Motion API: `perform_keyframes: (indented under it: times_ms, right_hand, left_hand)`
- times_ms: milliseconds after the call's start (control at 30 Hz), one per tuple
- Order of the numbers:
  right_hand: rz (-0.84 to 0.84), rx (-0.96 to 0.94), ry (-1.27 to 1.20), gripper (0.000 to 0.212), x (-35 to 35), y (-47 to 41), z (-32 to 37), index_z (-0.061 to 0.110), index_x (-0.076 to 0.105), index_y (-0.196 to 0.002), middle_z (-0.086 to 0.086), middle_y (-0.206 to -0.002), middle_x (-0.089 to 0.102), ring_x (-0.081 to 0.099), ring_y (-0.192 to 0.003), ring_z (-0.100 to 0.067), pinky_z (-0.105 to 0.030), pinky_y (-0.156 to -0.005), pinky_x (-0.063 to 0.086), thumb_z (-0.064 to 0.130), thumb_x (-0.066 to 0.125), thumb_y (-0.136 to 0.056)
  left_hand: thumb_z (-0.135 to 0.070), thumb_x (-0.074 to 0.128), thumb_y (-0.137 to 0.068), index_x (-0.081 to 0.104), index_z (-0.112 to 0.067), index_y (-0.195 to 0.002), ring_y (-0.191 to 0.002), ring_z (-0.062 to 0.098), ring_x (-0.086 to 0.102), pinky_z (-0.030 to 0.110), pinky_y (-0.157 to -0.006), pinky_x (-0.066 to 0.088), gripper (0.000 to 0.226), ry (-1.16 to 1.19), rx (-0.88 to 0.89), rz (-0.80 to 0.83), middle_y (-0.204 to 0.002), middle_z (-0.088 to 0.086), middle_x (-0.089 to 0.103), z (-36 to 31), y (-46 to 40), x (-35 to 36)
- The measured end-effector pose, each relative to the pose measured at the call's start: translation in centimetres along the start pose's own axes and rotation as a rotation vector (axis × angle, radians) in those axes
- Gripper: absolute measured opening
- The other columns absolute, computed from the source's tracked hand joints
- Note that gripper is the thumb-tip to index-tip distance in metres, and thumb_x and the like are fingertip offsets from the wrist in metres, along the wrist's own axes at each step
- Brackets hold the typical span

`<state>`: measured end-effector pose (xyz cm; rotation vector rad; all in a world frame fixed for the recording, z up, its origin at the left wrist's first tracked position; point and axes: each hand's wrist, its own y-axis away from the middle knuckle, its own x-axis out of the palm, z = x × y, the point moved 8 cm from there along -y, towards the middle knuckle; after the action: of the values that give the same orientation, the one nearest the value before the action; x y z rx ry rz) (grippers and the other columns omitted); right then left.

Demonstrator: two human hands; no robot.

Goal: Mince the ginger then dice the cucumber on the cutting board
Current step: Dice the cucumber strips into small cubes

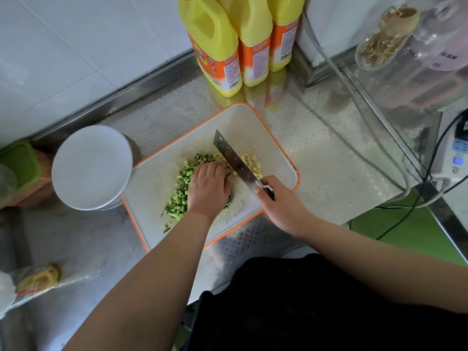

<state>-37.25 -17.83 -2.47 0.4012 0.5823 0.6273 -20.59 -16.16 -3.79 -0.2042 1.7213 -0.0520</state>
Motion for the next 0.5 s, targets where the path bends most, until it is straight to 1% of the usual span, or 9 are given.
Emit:
perform_keyframes:
  times_ms: [100,200,267,367,500]
  right_hand:
    - [0.029,0.008,0.034,0.023,0.6,-0.3,-0.3,0.020,0.048,-0.114,0.006,-0.064,0.050,0.052,-0.059,-0.010,-0.024,-0.054,0.033,0.037,0.041,-0.100]
    - [0.056,0.027,0.046,0.027,1.1,-0.4,-0.5,0.018,0.047,-0.117,0.006,-0.068,0.051,0.052,-0.063,-0.009,-0.022,-0.055,0.034,0.038,0.040,-0.100]
    - [0.064,0.039,0.044,0.028,1.2,-0.5,-0.7,0.019,0.047,-0.119,0.008,-0.070,0.051,0.051,-0.064,-0.007,-0.021,-0.056,0.034,0.037,0.040,-0.100]
    - [0.046,0.050,0.033,0.026,1.0,-0.8,-1.0,0.017,0.049,-0.116,0.006,-0.070,0.051,0.051,-0.064,-0.009,-0.023,-0.056,0.034,0.036,0.041,-0.100]
    - [0.039,0.057,0.023,0.025,0.8,-0.9,-1.1,0.014,0.050,-0.111,0.004,-0.069,0.051,0.051,-0.064,-0.013,-0.027,-0.060,0.035,0.034,0.041,-0.100]
  left_hand:
    - [-0.026,0.045,-0.087,0.063,-0.005,-0.090,-0.092,0.030,0.059,0.044,-0.100,0.045,0.028,0.014,-0.010,0.013,-0.091,0.007,0.063,0.2,0.1,0.0]
    - [-0.023,0.045,-0.086,0.064,-0.005,-0.090,-0.091,0.030,0.059,0.046,-0.100,0.045,0.026,0.009,-0.020,0.025,-0.092,0.008,0.063,0.2,0.2,0.0]
    - [-0.018,0.053,-0.085,0.064,-0.004,-0.090,-0.091,0.030,0.058,0.046,-0.099,0.046,0.018,0.009,-0.036,0.026,-0.091,0.008,0.062,0.3,0.3,0.0]
    - [-0.013,0.064,-0.082,0.064,-0.004,-0.090,-0.091,0.030,0.059,0.046,-0.099,0.046,0.012,0.003,-0.055,0.022,-0.091,0.008,0.062,0.3,0.5,0.0]
    - [-0.011,0.069,-0.080,0.064,-0.004,-0.092,-0.092,0.031,0.060,0.047,-0.101,0.046,0.015,0.000,-0.065,0.010,-0.092,0.009,0.063,0.3,0.7,-0.2]
